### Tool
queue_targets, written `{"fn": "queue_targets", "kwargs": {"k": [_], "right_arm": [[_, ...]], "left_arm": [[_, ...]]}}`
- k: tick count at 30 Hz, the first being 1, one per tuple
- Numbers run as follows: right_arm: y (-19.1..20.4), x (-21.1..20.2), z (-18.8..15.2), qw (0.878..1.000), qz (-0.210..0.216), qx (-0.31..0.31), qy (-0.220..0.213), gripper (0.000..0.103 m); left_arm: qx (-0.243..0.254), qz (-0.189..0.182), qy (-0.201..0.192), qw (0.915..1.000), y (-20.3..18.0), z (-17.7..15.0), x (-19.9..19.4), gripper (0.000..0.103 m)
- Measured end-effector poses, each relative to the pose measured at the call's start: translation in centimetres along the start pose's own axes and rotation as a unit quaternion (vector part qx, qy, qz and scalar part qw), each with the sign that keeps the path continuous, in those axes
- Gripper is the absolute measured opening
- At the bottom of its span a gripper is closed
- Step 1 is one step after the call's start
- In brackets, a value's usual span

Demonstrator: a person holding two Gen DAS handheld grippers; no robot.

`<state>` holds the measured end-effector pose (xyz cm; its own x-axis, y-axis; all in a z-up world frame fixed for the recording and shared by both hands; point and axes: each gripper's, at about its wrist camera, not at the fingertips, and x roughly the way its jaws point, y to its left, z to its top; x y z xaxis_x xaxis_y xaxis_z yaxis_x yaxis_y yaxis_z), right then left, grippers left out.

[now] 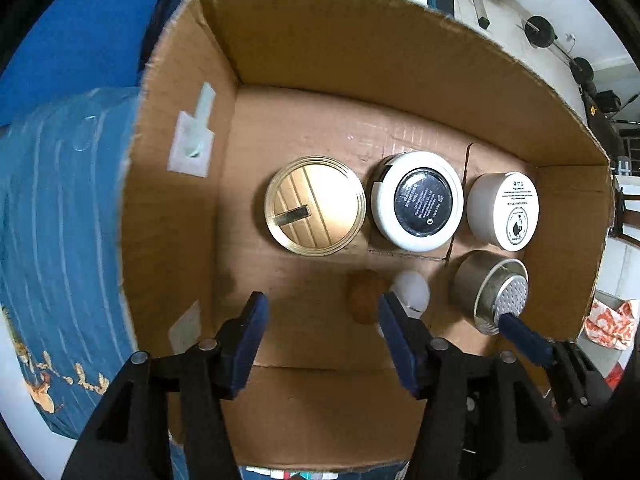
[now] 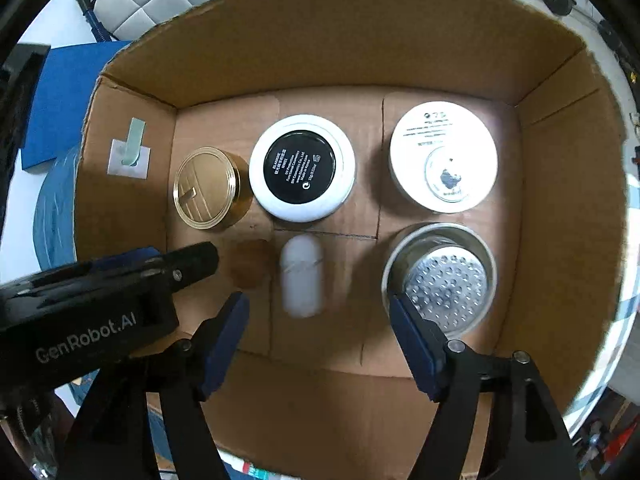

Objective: Organize rigid objects
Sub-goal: 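Lower both tools into the box and open them to release walnut and case, then grasp the white spray bottle with the left tool while the right tool grasps the frosted cup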

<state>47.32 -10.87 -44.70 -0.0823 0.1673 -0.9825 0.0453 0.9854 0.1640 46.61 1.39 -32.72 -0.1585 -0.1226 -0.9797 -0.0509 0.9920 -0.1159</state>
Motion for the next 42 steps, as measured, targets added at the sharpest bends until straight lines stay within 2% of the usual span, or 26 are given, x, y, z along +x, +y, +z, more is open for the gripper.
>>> {"fn": "queue_targets", "kwargs": {"k": [1,2,5,6,10,17,20,23,28,30,32,34,36,37,39,40,42], "right_arm": [[0.0,-0.3,-0.3,1.0,-0.003,-0.002,-0.004,0.086],[0.0,-0.7,-0.6,1.0,-0.004,-0.004,-0.008,0.086],[0.2,-1.6,-1.7,1.0,-0.005,-0.006,-0.015,0.09],[0.2,-2.0,-2.2,1.0,-0.007,-0.009,-0.019,0.092],[-0.5,-3.6,-4.6,0.999,-0.009,-0.01,-0.034,0.103],[-2.4,-6.5,-10.3,0.997,-0.013,-0.005,-0.069,0.103],[-3.7,-7.3,-13.6,0.996,-0.023,0.006,-0.09,0.103],[-4.3,-7.1,-16.5,0.995,-0.02,0.01,-0.095,0.103],[-4.7,-5.5,-20.9,0.996,-0.025,-0.006,-0.091,0.103],[-4.9,-4.1,-22.2,0.997,-0.018,-0.012,-0.074,0.103],[-4.9,-2.6,-23.3,0.998,-0.018,-0.016,-0.057,0.103],[-4.9,-1.3,-24.2,0.999,-0.019,-0.021,-0.047,0.103],[-4.9,-0.2,-24.8,0.999,-0.012,-0.022,-0.036,0.103],[-4.9,0.2,-25.1,0.999,-0.01,-0.023,-0.032,0.103],[-5.0,0.9,-25.4,0.999,-0.011,-0.025,-0.027,0.103],[-5.0,1.2,-25.5,0.999,-0.012,-0.026,-0.026,0.103],[-4.8,1.4,-25.4,0.999,-0.012,-0.028,-0.023,0.103]], "left_arm": [[-0.001,-0.003,-0.003,1.0,-0.2,-0.5,-0.3,0.063],[-0.002,-0.008,-0.013,0.9999,-0.1,-1.1,-0.9,0.07],[0.003,-0.01,-0.037,0.9993,-0.3,-3.1,-2.5,0.078],[0.005,-0.006,-0.045,0.999,-0.4,-4.0,-3.1,0.086],[0.01,0.001,-0.08,0.9967,-0.2,-7.0,-5.1,0.091],[-0.025,0.0,-0.121,0.9923,1.6,-13.9,-6.4,0.094],[-0.064,0.003,-0.117,0.991,2.9,-18.0,-5.2,0.094],[-0.129,-0.022,-0.093,0.9871,5.2,-23.0,-2.9,0.094],[-0.242,-0.034,-0.035,0.969,8.4,-30.6,3.3,0.094],[-0.275,-0.061,0.006,0.9596,9.0,-32.8,6.5,0.092],[-0.288,-0.076,0.03,0.9541,9.0,-34.0,8.9,0.091],[-0.291,-0.074,0.038,0.953,8.5,-34.5,10.3,0.082],[-0.286,-0.068,0.036,0.9552,7.7,-34.4,11.3,0.073],[-0.282,-0.063,0.032,0.9567,7.2,-34.1,11.6,0.073],[-0.274,-0.051,0.024,0.9601,6.7,-33.5,11.9,0.053],[-0.269,-0.043,0.022,0.9619,6.3,-33.2,11.9,0.053],[-0.247,-0.016,0.007,0.969,5.6,-32.4,11.8,0.043]]}}
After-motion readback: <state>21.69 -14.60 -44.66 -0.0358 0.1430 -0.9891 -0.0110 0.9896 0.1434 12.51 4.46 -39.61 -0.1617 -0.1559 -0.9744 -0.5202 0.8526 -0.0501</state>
